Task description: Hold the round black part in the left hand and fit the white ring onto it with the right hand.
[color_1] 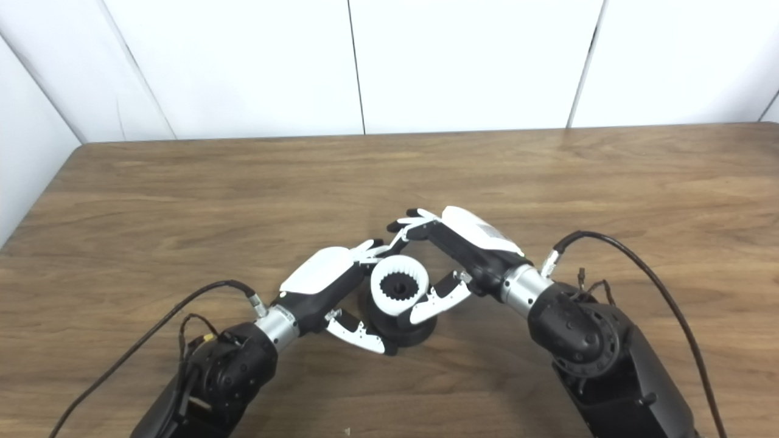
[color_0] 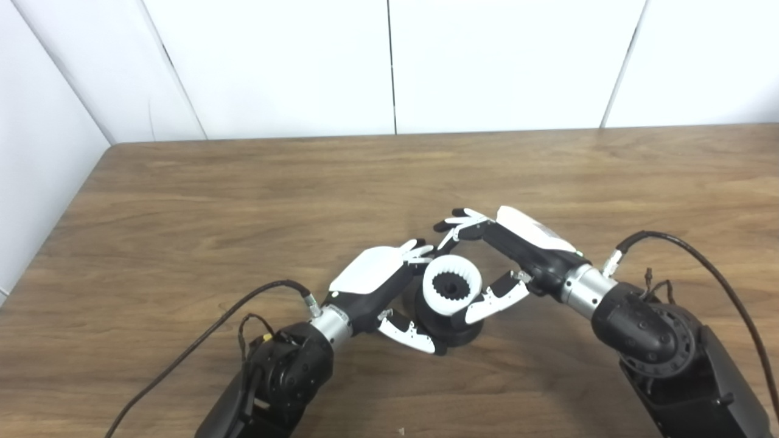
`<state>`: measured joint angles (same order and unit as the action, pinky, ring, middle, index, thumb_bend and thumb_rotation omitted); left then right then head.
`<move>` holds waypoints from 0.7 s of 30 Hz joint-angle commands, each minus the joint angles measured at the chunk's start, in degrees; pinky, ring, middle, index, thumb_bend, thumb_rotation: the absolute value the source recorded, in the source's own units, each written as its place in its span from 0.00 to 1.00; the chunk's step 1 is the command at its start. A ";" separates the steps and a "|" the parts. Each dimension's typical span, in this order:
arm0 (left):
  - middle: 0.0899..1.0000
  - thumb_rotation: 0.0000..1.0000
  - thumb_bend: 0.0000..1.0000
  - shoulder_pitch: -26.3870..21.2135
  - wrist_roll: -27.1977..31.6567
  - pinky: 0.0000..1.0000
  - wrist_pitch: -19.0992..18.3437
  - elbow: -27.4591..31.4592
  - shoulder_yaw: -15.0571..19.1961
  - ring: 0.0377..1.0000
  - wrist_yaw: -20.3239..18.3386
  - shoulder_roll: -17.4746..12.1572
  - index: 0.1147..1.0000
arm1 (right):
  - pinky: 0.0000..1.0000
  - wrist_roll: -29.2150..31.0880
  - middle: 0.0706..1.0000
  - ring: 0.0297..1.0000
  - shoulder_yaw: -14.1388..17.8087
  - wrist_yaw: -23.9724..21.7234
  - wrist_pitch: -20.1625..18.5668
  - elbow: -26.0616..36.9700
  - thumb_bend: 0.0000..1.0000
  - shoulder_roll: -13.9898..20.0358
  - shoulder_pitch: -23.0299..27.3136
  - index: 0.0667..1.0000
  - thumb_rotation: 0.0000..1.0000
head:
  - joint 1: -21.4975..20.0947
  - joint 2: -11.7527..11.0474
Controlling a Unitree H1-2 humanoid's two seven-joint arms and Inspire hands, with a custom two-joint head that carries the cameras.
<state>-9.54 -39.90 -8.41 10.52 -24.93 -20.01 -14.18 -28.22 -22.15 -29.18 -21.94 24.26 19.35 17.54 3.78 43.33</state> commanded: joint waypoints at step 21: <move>0.94 0.24 0.74 0.11 -0.41 0.93 -2.05 0.42 -0.35 1.00 -1.79 -0.27 0.61 | 0.88 1.11 0.86 0.97 1.66 -1.22 1.04 1.74 0.52 1.45 2.32 0.45 0.16 | -0.19 2.09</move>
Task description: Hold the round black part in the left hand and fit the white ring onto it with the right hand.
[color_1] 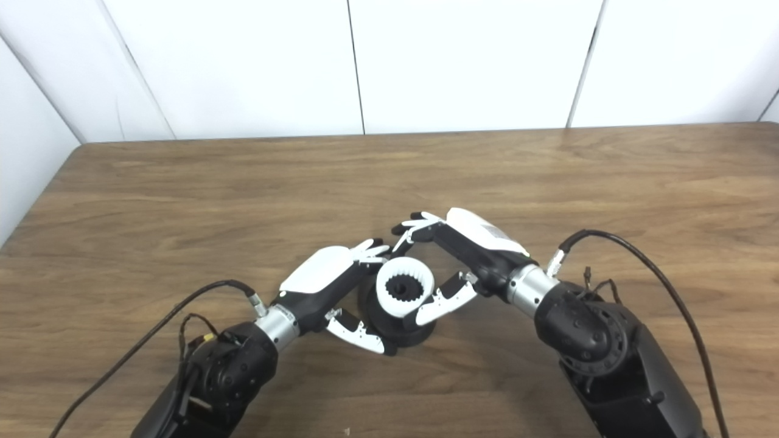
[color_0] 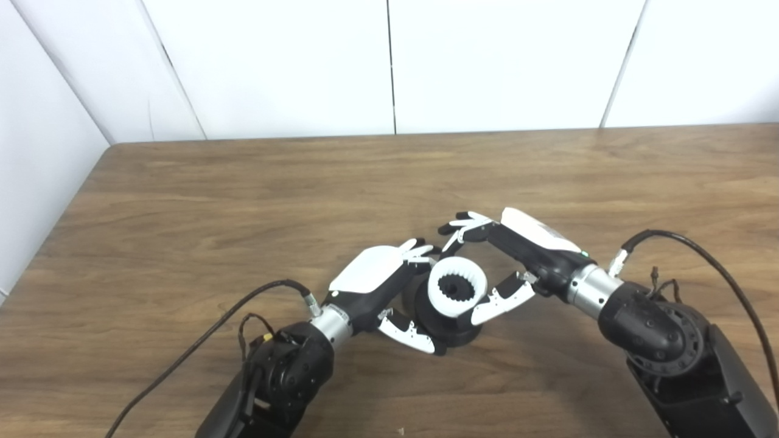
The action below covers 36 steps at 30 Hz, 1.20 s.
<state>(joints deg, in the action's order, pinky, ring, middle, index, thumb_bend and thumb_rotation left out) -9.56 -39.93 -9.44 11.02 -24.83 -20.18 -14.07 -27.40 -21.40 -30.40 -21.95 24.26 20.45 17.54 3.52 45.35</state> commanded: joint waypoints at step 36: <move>0.94 0.25 0.73 0.44 -0.80 0.93 -1.91 0.64 -0.90 1.00 -1.47 -0.32 0.63 | 0.88 -0.38 0.86 0.97 -0.34 -0.65 0.84 2.42 0.52 -0.79 2.19 0.45 0.16 | 0.01 0.51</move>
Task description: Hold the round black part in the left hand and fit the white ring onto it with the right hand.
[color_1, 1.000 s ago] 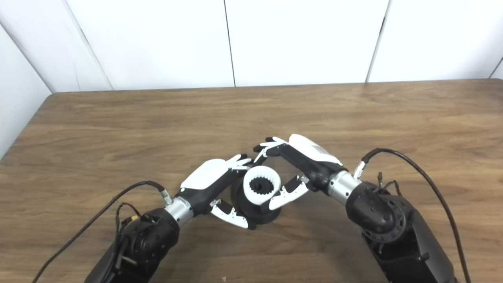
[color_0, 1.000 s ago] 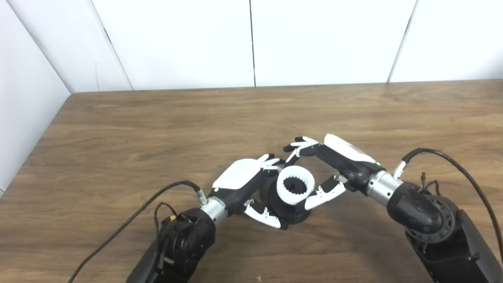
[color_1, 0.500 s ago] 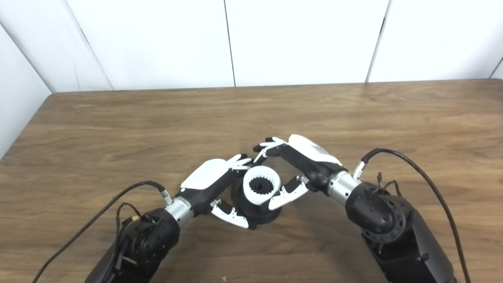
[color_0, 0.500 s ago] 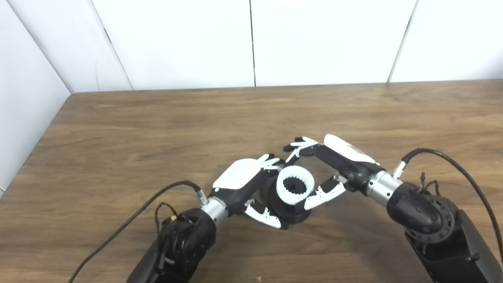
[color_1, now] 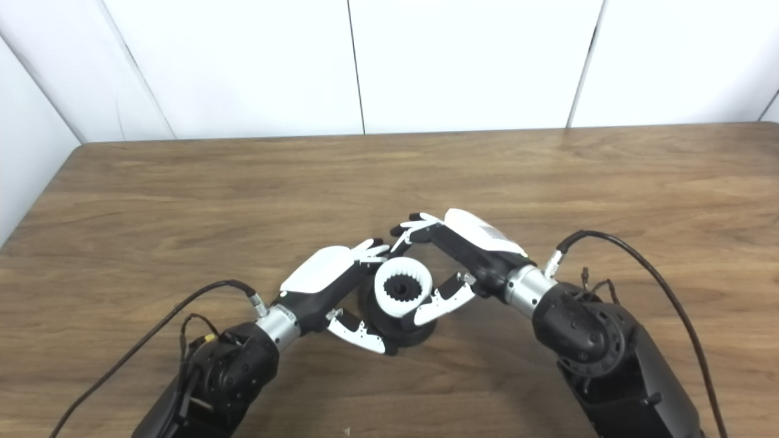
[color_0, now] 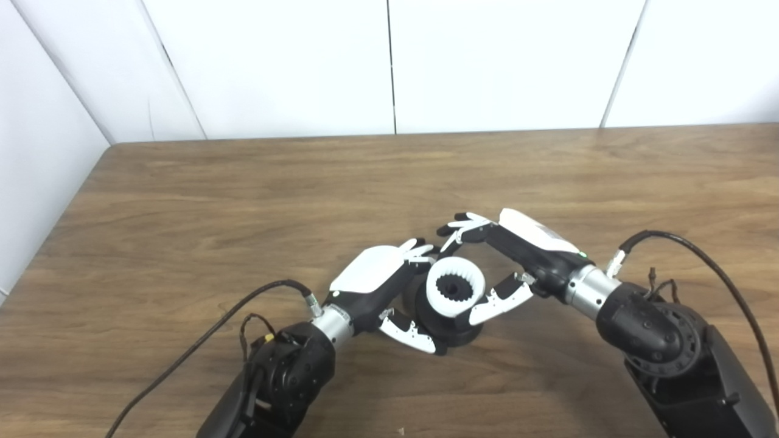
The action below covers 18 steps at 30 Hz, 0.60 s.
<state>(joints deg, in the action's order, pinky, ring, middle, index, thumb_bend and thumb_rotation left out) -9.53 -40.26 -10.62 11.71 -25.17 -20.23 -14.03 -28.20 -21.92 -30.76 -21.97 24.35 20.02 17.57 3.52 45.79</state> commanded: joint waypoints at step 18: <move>0.94 0.25 0.73 0.21 -0.41 0.93 -0.97 0.25 -0.56 1.00 -1.73 -0.30 0.64 | 0.87 -0.44 0.86 0.97 -0.59 -0.65 1.80 1.72 0.52 0.16 1.87 0.46 0.16 | 0.31 0.52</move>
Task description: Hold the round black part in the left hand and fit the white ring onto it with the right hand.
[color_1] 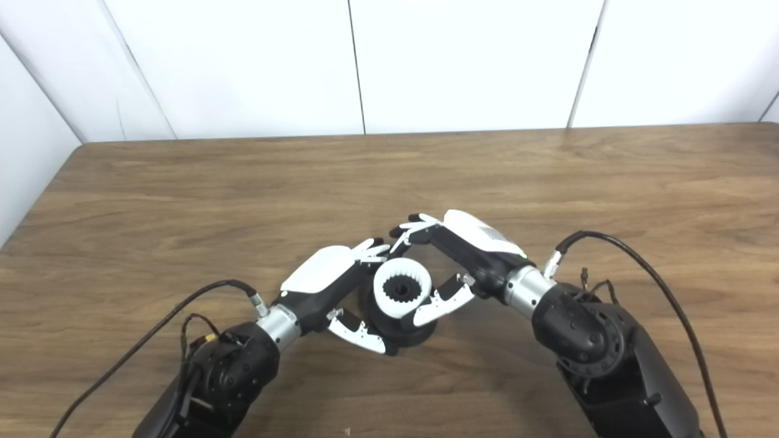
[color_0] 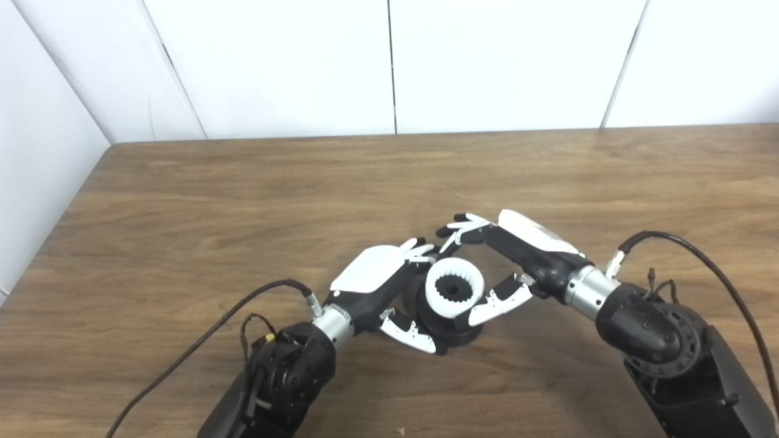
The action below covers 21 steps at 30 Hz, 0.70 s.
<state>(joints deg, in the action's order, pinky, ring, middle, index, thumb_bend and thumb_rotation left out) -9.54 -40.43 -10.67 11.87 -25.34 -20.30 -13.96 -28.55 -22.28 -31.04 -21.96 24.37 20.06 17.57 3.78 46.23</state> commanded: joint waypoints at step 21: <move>0.94 0.27 0.73 0.01 -0.30 0.94 -1.17 0.91 -0.10 1.00 -2.23 -0.64 0.62 | 0.89 -0.35 0.87 0.98 -0.73 -0.89 0.92 1.39 0.52 0.37 1.15 0.46 0.16 | 0.37 0.63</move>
<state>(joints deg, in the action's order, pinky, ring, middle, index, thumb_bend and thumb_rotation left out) -9.51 -40.26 -10.92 12.24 -25.24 -21.07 -13.99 -29.27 -22.93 -31.28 -21.97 24.35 20.34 17.35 4.13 46.85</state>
